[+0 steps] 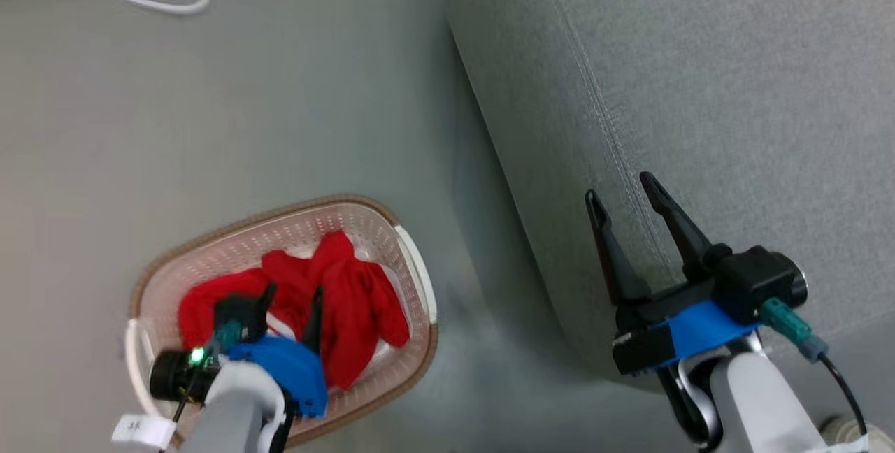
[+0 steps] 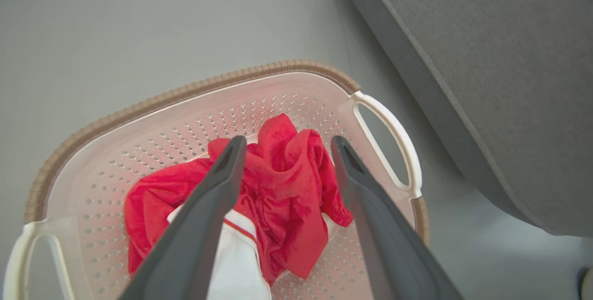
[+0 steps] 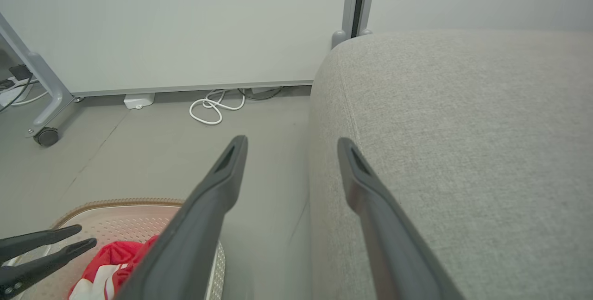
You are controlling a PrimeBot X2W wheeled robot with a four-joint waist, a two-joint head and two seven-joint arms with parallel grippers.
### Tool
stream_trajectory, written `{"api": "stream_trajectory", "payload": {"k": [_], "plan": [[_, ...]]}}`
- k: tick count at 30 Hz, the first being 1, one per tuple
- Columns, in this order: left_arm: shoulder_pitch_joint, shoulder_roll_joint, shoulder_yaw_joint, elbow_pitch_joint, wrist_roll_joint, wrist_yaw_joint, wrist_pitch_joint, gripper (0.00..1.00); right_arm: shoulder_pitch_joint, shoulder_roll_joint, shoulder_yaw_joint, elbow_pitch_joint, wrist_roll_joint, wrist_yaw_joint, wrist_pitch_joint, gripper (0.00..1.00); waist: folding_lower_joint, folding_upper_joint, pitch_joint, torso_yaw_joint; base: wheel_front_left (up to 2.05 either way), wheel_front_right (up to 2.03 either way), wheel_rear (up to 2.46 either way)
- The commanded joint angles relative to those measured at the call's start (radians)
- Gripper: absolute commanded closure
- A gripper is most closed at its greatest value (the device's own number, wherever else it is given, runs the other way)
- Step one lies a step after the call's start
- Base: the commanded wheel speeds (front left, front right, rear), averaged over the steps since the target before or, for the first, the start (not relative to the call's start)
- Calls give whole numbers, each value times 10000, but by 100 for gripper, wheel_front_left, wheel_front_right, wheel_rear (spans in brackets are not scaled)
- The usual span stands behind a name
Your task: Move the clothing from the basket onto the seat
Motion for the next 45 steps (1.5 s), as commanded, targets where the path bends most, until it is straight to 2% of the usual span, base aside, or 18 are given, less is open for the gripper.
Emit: {"api": "stream_trajectory", "payload": {"k": [1,12,15,23,24,25,33,45], "plan": [[-437,75,-95,239,79,-52,119,0,-250,-32,75,-70,84,1,-68,0,-2,1,357,55,0,0,0],[-2933,364,-1094,2419,632,-199,880,0,-799,-29,498,-245,451,1,-401,0,-2,1,2171,-333,0,0,0],[-3284,389,-1721,2873,919,-263,1167,0,-868,-29,566,-227,534,1,-481,0,-2,1,2418,-390,0,0,0],[-4036,534,-2351,3815,1065,-278,1673,0,-945,-31,707,-192,703,1,-605,0,-2,1,2708,-512,0,0,0],[-4093,534,-2387,3881,1073,-278,1716,6,-951,-29,722,-184,739,1,-625,0,-2,1,2723,-525,0,0,0],[-4119,489,-2433,3906,1069,-279,1663,100,-956,-29,733,-170,770,1,-636,0,-2,1,2735,-539,0,0,0],[-4155,240,-2710,4027,567,-251,1185,100,-1045,-29,766,4,853,1,-684,0,-2,1,2680,-551,0,0,0],[-4044,292,-3181,4255,82,-252,825,100,-1170,-29,820,211,908,1,-763,0,-2,1,2398,-642,0,0,0]]}}
